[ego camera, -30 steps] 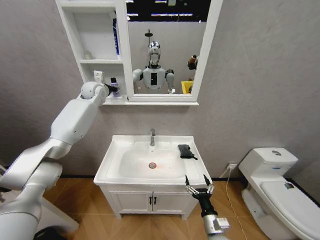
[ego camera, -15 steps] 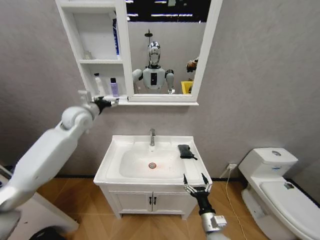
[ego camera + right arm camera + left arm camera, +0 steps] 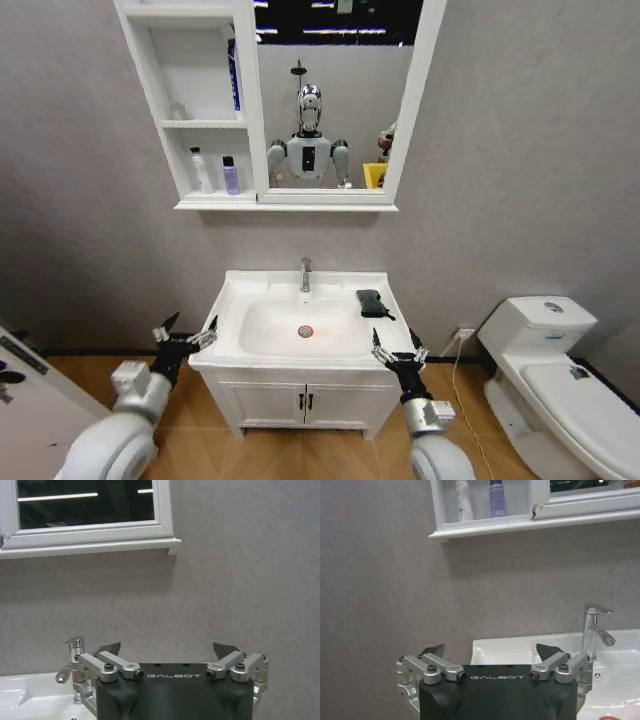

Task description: Move facial cleanser and shampoo from washbasin to cabinet, then wipe washbasin with towel.

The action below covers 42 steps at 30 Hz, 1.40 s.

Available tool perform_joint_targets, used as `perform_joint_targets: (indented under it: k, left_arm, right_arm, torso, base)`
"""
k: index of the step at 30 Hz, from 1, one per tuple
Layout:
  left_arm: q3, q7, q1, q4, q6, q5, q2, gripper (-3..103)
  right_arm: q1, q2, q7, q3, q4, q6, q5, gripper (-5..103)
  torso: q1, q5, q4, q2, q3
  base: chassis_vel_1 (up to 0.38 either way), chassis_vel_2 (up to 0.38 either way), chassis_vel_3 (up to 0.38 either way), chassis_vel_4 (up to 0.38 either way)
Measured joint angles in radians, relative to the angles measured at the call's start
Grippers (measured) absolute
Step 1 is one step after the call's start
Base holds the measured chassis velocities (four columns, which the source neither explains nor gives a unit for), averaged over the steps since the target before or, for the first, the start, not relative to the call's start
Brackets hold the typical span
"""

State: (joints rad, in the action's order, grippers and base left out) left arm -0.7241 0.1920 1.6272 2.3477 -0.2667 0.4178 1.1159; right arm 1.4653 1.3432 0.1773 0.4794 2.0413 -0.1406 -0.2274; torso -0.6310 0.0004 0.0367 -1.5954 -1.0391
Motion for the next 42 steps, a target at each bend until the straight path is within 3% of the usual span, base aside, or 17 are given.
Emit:
perform_joint_targets:
  k: [1, 2, 5, 10, 17, 23, 30, 42]
  left_arm:
    - [0.01, -0.008, 0.016, 0.014, 0.009, -0.045, 0.055, 100]
    - [0.01, -0.008, 0.016, 0.014, 0.009, -0.045, 0.055, 100]
    - [0.082, -0.031, 0.055, 0.035, 0.042, -0.187, 0.206, 100]
    - [0.133, -0.061, 0.077, 0.029, 0.068, -0.274, 0.293, 100]
    - [0.127, -0.077, 0.074, -0.005, 0.071, -0.28, 0.275, 100]
    - [0.129, -0.088, 0.073, -0.015, 0.07, -0.272, 0.261, 100]
    - [0.126, -0.114, 0.066, -0.024, 0.077, -0.264, 0.244, 100]
    - [0.134, -0.121, 0.059, -0.038, 0.079, -0.261, 0.214, 100]
  right_arm:
    - [-0.012, -0.001, 0.0, 0.006, -0.01, 0.005, -0.009, 100]
    - [-0.012, -0.001, 0.0, 0.006, -0.01, 0.005, -0.009, 100]
    - [-0.052, -0.008, -0.015, 0.035, -0.053, 0.042, -0.05, 100]
    - [-0.122, -0.007, -0.035, 0.062, -0.109, 0.119, -0.078, 100]
    - [-0.156, 0.012, -0.05, 0.054, -0.165, 0.115, -0.09, 100]
    - [-0.234, -0.012, -0.066, 0.057, -0.249, 0.108, -0.123, 100]
    - [-0.364, -0.031, -0.071, 0.034, -0.33, 0.128, -0.147, 100]
    - [-0.449, -0.016, -0.051, 0.026, -0.423, 0.19, -0.173, 100]
  torso:
    - [0.0, 0.0, -0.0003, 0.0, 0.0]
    - [0.0, 0.0, -0.0003, 0.0, 0.0]
    - [0.0, 0.0001, -0.0003, 0.0, 0.0]
    - [0.0, -0.0001, -0.0002, 0.0, 0.0]
    - [0.0, -0.0003, -0.0003, 0.0, 0.0]
    - [0.0, -0.0003, -0.0002, 0.0, 0.0]
    - [0.0, -0.0005, 0.0, 0.0, 0.0]
    - [0.0, -0.0005, -0.0001, 0.0, 0.0]
  base:
    - [0.0, 0.0, 0.0, 0.0]
    - [0.0, 0.0, 0.0, 0.0]
    - [0.0, 0.0, 0.0, 0.0]
    - [0.0, 0.0, 0.0, 0.0]
    - [0.0, 0.0, 0.0, 0.0]
    - [0.0, 0.0, 0.0, 0.0]
    - [0.0, 0.0, 0.0, 0.0]
    - [0.0, 0.0, 0.0, 0.0]
